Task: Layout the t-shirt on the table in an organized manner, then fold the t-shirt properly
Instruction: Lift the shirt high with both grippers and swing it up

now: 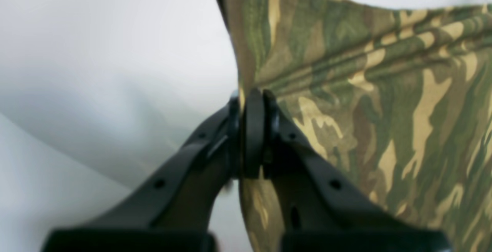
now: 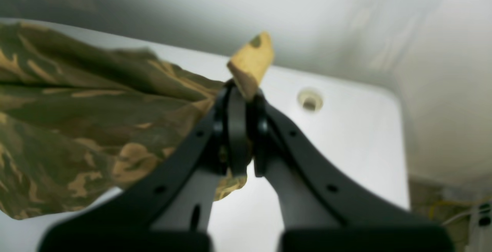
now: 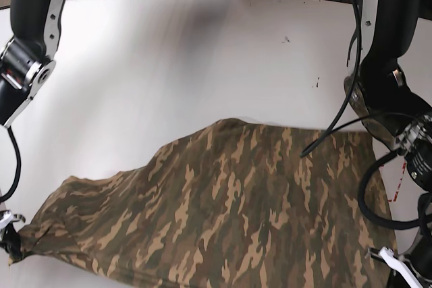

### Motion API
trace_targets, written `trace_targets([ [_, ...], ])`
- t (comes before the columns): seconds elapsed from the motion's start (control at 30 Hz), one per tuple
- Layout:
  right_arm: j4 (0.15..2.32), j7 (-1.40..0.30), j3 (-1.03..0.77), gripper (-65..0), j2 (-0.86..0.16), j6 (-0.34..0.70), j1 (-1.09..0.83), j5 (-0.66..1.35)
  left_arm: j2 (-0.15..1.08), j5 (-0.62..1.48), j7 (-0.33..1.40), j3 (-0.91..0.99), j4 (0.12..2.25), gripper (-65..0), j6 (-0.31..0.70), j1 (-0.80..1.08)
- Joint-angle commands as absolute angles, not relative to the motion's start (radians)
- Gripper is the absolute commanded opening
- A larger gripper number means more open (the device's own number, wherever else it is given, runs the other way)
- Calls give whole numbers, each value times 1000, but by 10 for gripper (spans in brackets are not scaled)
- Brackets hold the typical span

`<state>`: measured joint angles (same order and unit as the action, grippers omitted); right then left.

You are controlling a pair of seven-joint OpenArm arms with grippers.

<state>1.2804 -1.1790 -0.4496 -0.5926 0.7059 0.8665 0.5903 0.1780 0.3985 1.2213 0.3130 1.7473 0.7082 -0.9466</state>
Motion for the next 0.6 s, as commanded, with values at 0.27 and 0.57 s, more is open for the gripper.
trace_targets([
  [0.27, 1228, -1155, -242, -650, -694, 698, 1242, 578, 194, 378, 1211, 320, 1632, -650, 698, -1294],
  [0.57, 1228, -1155, -50, -650, -740, 698, 1463, 578, 194, 380, 1205, 323, 1426, -650, 698, -1518],
])
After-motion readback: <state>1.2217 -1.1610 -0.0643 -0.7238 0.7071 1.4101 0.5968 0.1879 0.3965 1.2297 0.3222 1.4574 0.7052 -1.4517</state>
